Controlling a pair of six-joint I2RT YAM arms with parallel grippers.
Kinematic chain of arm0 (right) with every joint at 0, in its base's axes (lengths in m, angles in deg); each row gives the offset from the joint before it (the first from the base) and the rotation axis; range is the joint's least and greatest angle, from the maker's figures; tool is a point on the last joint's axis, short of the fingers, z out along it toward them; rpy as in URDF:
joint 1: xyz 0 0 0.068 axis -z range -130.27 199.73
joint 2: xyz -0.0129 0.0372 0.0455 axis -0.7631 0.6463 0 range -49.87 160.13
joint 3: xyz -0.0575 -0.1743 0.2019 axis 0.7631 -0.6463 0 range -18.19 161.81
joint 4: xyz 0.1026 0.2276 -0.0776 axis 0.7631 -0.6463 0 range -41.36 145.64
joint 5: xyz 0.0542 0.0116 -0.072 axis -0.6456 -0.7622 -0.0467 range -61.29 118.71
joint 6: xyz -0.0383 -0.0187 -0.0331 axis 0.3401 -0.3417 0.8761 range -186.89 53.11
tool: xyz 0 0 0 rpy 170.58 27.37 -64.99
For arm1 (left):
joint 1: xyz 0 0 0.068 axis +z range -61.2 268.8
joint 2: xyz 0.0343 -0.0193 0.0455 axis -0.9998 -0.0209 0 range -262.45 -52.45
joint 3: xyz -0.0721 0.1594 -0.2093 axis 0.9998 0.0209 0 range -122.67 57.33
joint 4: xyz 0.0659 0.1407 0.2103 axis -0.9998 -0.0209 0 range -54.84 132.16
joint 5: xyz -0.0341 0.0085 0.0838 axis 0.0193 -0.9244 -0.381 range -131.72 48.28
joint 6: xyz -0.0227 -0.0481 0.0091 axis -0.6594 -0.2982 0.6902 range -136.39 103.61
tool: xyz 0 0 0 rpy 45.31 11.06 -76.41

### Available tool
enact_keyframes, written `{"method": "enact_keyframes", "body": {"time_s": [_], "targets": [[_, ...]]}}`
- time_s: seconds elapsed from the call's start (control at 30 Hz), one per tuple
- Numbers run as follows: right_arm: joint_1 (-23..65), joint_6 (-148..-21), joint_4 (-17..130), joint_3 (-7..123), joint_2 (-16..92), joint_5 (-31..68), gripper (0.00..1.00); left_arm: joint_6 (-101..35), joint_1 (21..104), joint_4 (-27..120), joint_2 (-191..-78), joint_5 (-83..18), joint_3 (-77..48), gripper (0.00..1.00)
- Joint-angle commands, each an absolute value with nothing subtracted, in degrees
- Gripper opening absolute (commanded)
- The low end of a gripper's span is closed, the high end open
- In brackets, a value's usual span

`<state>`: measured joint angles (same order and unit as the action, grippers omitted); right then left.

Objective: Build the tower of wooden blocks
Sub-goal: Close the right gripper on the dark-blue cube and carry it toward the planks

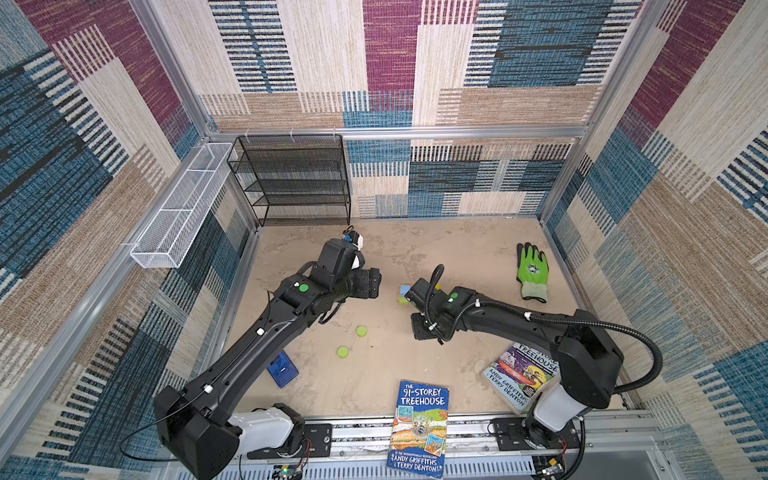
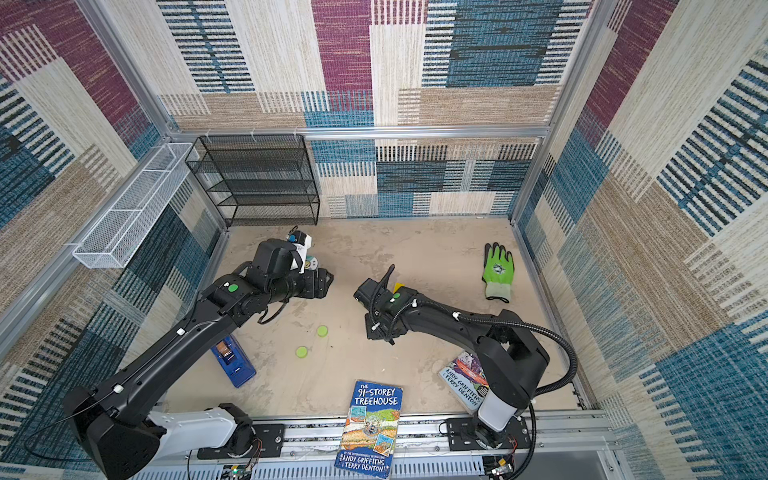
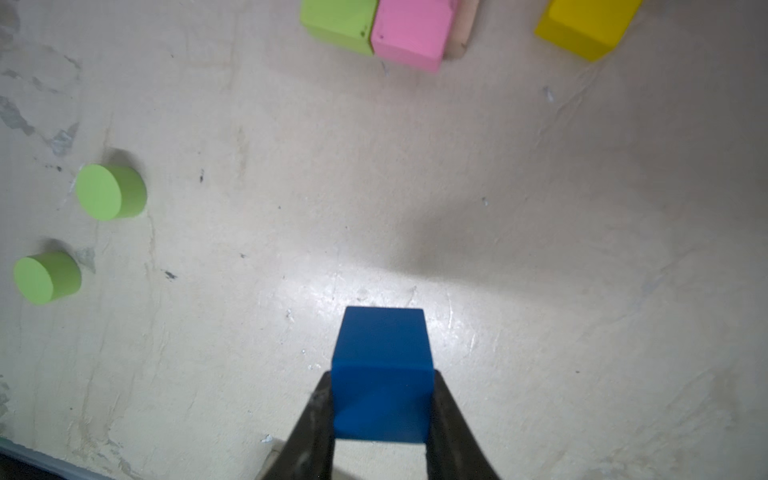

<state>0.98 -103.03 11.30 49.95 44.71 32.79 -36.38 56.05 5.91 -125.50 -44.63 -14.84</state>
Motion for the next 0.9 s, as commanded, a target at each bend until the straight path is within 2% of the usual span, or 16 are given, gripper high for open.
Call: {"method": "enact_keyframes", "body": {"time_s": [0.0, 0.33, 0.6, 0.87], "targets": [[2.16, -101.18, 10.84, 51.86, 44.79, 33.56, 0.0, -36.88, 56.29, 7.03, -126.14, -44.13, -15.31, 0.84], [9.19, -96.94, 10.61, 59.29, 47.01, 32.49, 0.0, -36.51, 58.3, 8.56, -129.75, -40.93, -16.11, 0.82], [12.48, -94.5, 9.42, 67.29, 53.81, 31.53, 0.0, -36.97, 59.45, 9.86, -133.78, -37.48, -17.1, 0.76], [14.31, -93.88, 10.22, 72.55, 59.54, 29.06, 0.0, -36.33, 59.97, 9.32, -136.4, -37.74, -18.34, 0.76]]}}
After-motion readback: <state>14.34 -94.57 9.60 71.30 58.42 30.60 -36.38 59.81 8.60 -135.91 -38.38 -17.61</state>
